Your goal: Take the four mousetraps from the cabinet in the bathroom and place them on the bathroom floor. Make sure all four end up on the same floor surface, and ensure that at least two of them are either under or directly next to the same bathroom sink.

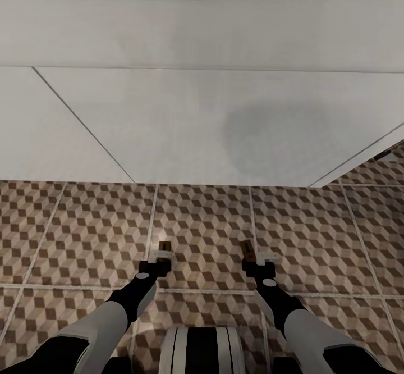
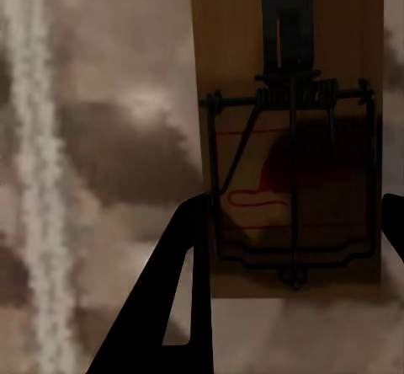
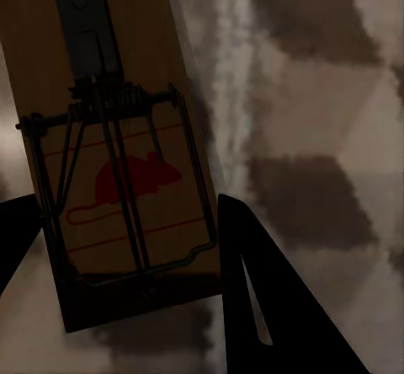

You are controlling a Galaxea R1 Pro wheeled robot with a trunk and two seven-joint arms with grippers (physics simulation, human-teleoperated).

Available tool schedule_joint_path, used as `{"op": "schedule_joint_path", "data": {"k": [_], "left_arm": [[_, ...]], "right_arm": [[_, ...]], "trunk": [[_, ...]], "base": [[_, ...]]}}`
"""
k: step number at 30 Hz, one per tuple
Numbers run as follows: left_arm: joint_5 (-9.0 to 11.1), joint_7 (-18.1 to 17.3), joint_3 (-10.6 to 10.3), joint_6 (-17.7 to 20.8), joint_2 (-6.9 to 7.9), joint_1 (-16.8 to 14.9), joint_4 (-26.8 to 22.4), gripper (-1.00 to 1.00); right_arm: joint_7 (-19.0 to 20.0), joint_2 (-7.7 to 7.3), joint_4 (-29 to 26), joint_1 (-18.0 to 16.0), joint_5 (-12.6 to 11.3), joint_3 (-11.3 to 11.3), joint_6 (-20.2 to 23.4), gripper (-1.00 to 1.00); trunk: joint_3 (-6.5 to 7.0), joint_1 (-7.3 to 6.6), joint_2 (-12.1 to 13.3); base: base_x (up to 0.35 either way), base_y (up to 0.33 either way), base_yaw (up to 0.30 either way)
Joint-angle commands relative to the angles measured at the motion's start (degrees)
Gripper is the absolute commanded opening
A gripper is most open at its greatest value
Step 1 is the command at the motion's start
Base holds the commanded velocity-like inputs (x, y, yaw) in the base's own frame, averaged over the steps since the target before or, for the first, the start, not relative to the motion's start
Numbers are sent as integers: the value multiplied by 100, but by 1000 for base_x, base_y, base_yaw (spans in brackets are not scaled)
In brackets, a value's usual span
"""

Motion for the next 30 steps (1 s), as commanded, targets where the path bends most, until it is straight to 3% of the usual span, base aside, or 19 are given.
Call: {"op": "schedule_joint_path", "data": {"k": [1,12,30], "left_arm": [[-31,53,-39,-13,2,-3,6,-100],[-21,56,-33,-13,-3,-3,6,-100],[-33,53,-36,-14,4,-4,6,-100]], "right_arm": [[-67,-2,6,-4,-18,51,-8,-100],[-69,-2,6,-2,-18,51,-7,-100],[-67,-2,6,-3,-18,51,-20,-100]], "trunk": [[-3,-1,-1],[-3,-1,-1],[-3,-1,-1]], "base": [[6,0,0],[17,0,0],[256,0,0]]}}
